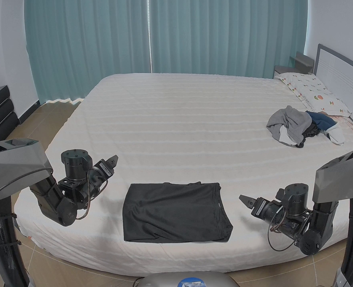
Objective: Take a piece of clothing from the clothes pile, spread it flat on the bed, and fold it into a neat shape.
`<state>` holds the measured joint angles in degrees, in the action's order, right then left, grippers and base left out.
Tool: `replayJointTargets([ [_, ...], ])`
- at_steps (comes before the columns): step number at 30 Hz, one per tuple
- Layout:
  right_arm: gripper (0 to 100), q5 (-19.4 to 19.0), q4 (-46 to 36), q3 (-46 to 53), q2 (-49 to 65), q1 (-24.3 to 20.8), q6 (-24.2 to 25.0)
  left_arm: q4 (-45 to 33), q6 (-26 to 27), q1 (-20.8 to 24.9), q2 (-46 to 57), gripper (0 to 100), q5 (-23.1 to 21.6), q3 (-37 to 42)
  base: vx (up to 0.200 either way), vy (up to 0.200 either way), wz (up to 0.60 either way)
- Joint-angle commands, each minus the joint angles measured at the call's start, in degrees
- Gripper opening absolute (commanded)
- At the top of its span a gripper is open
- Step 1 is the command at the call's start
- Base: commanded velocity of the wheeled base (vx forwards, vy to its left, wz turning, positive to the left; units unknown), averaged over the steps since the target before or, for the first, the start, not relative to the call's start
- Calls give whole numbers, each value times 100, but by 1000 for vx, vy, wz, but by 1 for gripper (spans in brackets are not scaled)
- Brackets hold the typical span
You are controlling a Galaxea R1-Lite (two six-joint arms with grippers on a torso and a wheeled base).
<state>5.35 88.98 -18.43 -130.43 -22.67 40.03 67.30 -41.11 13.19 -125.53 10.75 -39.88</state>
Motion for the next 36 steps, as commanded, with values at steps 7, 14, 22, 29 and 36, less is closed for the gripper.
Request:
replayJointTargets([
  [7,100,1179,32,1492,3067,-826,-2096,1312,1377,-18,2190,100,639,1913,0,0,0],
  [14,100,2145,-197,1659,5089,-1020,-3283,1338,2159,-36,4212,100,1017,2924,0,0,0],
  [22,100,2286,-1744,1843,7145,-185,-3458,1215,3241,-45,5952,100,1632,3785,0,0,0],
  [29,100,2251,-3009,1843,8402,703,-3520,-77,3706,-45,7481,100,2142,3891,0,0,0],
  [36,100,1996,-4600,1790,9879,1652,-4144,-2819,3865,-229,9749,100,2379,3759,0,0,0],
])
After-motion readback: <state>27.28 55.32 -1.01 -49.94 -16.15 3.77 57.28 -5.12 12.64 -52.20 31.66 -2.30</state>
